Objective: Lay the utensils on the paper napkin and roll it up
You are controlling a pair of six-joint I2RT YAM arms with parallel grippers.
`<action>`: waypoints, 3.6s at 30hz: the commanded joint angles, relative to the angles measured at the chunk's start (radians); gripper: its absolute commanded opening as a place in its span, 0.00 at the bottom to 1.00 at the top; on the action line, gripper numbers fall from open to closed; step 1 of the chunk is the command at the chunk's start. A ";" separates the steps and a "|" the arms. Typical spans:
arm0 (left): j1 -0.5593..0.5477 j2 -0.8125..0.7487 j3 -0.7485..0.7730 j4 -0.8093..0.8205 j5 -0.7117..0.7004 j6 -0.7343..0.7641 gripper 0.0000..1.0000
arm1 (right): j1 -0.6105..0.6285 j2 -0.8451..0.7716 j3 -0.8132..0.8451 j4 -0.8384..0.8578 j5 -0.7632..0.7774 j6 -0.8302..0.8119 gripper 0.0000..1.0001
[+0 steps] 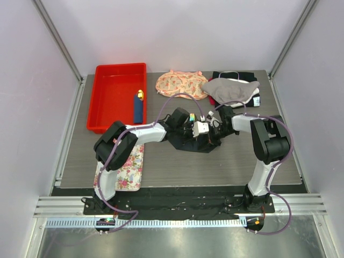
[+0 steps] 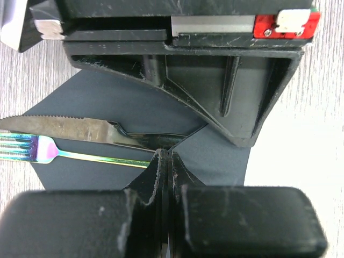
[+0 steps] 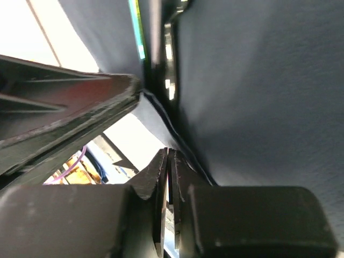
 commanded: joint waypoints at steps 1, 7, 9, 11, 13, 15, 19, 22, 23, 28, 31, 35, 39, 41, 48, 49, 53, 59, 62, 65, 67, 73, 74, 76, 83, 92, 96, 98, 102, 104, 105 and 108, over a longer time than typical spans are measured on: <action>0.013 0.007 0.016 0.052 -0.018 -0.023 0.02 | 0.004 0.018 0.004 0.020 0.059 0.011 0.11; 0.057 -0.075 0.040 0.016 -0.035 -0.211 0.36 | 0.004 0.027 0.001 0.006 0.102 0.008 0.08; 0.080 -0.132 0.046 -0.047 -0.007 -0.326 0.42 | 0.007 0.026 -0.004 0.003 0.109 0.007 0.07; 0.114 -0.170 0.045 -0.143 0.031 -0.391 0.42 | 0.004 0.026 -0.004 0.003 0.113 0.010 0.05; 0.149 -0.210 0.042 -0.205 0.132 -0.506 0.42 | 0.007 0.027 -0.007 0.003 0.117 0.011 0.04; 0.167 -0.235 0.022 -0.241 0.206 -0.660 0.40 | 0.005 0.029 -0.007 0.003 0.125 0.013 0.03; 0.177 -0.237 -0.065 -0.164 0.335 -0.921 0.33 | 0.004 0.032 -0.005 0.003 0.128 0.013 0.01; 0.174 -0.211 -0.108 -0.048 0.350 -1.052 0.28 | 0.004 0.033 -0.005 0.003 0.129 0.017 0.01; 0.174 -0.203 -0.121 -0.026 0.350 -1.069 0.27 | 0.004 0.033 -0.005 0.003 0.129 0.019 0.01; 0.166 -0.157 -0.112 0.012 0.350 -1.111 0.18 | 0.004 0.033 -0.008 0.000 0.129 0.022 0.01; 0.149 -0.145 -0.125 0.009 0.323 -1.095 0.15 | 0.004 0.035 -0.007 0.001 0.131 0.023 0.01; 0.144 -0.117 -0.125 -0.018 0.314 -1.065 0.13 | 0.002 0.037 -0.008 0.001 0.139 0.022 0.01; 0.137 -0.108 -0.121 -0.056 0.292 -0.998 0.12 | 0.004 0.041 -0.004 -0.002 0.140 0.022 0.01; 0.135 -0.106 -0.115 -0.073 0.266 -0.980 0.12 | 0.002 0.043 -0.002 -0.002 0.142 0.022 0.01; 0.126 -0.063 -0.081 -0.126 0.202 -0.945 0.12 | 0.002 0.043 -0.002 -0.003 0.146 0.017 0.01; 0.125 -0.056 -0.078 -0.126 0.196 -0.940 0.13 | 0.004 0.041 -0.002 -0.003 0.148 0.016 0.01; 0.118 -0.042 -0.067 -0.133 0.162 -0.943 0.13 | 0.004 0.044 -0.002 -0.005 0.149 0.016 0.01; 0.123 -0.010 -0.053 -0.112 0.137 -0.985 0.14 | 0.002 0.049 -0.002 -0.005 0.151 0.014 0.01; 0.121 -0.002 -0.050 -0.089 0.157 -1.005 0.15 | 0.004 0.046 -0.004 -0.007 0.155 0.013 0.01; 0.123 -0.006 -0.047 -0.080 0.168 -1.022 0.16 | 0.004 0.044 -0.002 -0.005 0.157 0.011 0.01; 0.123 -0.010 -0.044 -0.078 0.166 -1.031 0.16 | 0.002 0.046 -0.002 -0.005 0.155 0.011 0.01; 0.125 0.000 -0.053 -0.078 0.156 -1.052 0.17 | 0.004 0.047 -0.001 -0.007 0.154 0.013 0.01; 0.126 0.000 -0.065 -0.077 0.147 -1.057 0.17 | 0.002 0.049 -0.001 -0.005 0.154 0.011 0.01; 0.134 -0.002 -0.078 -0.080 0.139 -1.066 0.17 | 0.004 0.049 -0.001 -0.007 0.159 0.011 0.01; 0.190 -0.017 -0.118 -0.123 0.114 -1.048 0.15 | 0.004 0.050 -0.001 -0.007 0.169 0.007 0.01; 0.220 -0.066 -0.184 -0.153 0.091 -1.020 0.17 | 0.004 0.043 -0.001 -0.011 0.180 0.002 0.01; 0.230 -0.103 -0.208 -0.153 0.094 -1.000 0.18 | 0.002 0.044 0.001 -0.011 0.177 0.003 0.01; 0.230 -0.112 -0.213 -0.155 0.093 -1.000 0.19 | 0.002 0.046 0.004 -0.011 0.174 0.003 0.01; 0.227 -0.152 -0.213 -0.118 0.126 -1.003 0.21 | 0.002 0.046 0.005 -0.011 0.171 0.002 0.01; 0.214 -0.181 -0.193 -0.095 0.149 -0.993 0.22 | 0.004 0.044 0.005 -0.011 0.168 0.002 0.01; 0.204 -0.187 -0.187 -0.089 0.159 -0.987 0.22 | 0.002 0.043 0.005 -0.011 0.166 0.002 0.01; 0.166 -0.183 -0.152 -0.075 0.168 -0.994 0.21 | 0.002 0.041 0.008 -0.013 0.165 0.002 0.01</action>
